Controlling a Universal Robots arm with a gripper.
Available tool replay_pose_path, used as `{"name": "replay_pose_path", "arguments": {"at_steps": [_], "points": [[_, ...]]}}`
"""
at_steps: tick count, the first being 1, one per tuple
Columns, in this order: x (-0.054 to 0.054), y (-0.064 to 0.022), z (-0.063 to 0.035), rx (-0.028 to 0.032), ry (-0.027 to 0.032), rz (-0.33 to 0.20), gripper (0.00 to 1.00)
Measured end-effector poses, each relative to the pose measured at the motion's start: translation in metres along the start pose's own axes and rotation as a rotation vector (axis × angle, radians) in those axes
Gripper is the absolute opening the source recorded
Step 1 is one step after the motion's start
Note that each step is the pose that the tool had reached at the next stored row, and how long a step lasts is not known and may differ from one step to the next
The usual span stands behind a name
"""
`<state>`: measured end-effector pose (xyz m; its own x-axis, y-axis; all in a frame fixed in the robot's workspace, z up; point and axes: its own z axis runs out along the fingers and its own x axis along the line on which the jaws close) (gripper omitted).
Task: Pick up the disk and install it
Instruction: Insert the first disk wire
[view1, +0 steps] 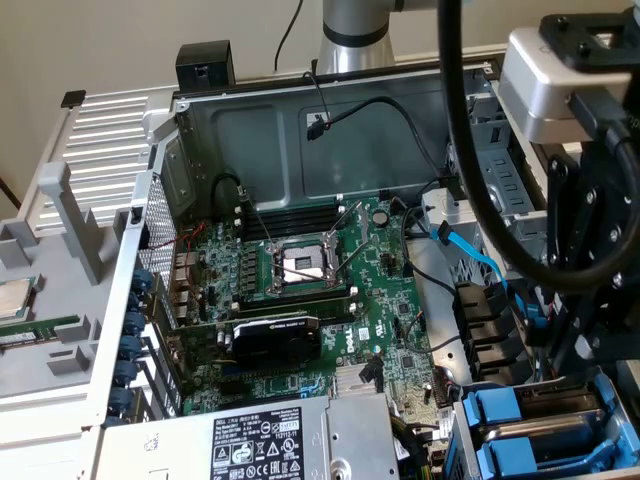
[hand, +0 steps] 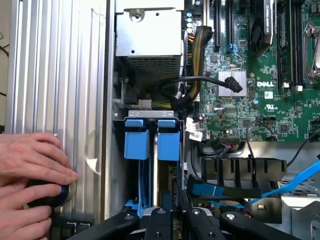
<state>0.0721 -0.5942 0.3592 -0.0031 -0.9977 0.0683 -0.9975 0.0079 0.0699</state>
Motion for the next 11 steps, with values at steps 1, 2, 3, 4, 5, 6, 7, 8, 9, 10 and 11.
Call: {"name": "replay_pose_path", "arguments": {"at_steps": [1,2,3,4,5,6,7,8,9,10,11], "points": [[0.0,0.0,0.0004,0.0,0.0001,0.0,0.17],[0.0,-0.0001,0.0012,0.0003,0.0,0.0,0.17],[0.0,-0.0002,0.0018,0.0004,-0.0001,0.001,0.17],[0.0,-0.0003,0.0028,0.0009,-0.0003,0.001,0.17],[0.0,-0.0003,0.0039,0.002,-0.0006,0.001,0.17],[0.0,-0.0004,0.005,0.0031,-0.0008,0.001,0.17],[0.0,-0.0005,0.0062,0.0038,-0.0011,0.001,0.17],[0.0,-0.0005,0.0075,0.0048,-0.0016,0.002,0.17],[-0.001,-0.0006,0.0086,0.0059,-0.0019,0.002,0.17],[-0.001,-0.0008,0.0097,0.0062,-0.0021,0.002,0.17],[-0.001,-0.0008,0.0107,0.0067,-0.0022,0.002,0.17]]}}
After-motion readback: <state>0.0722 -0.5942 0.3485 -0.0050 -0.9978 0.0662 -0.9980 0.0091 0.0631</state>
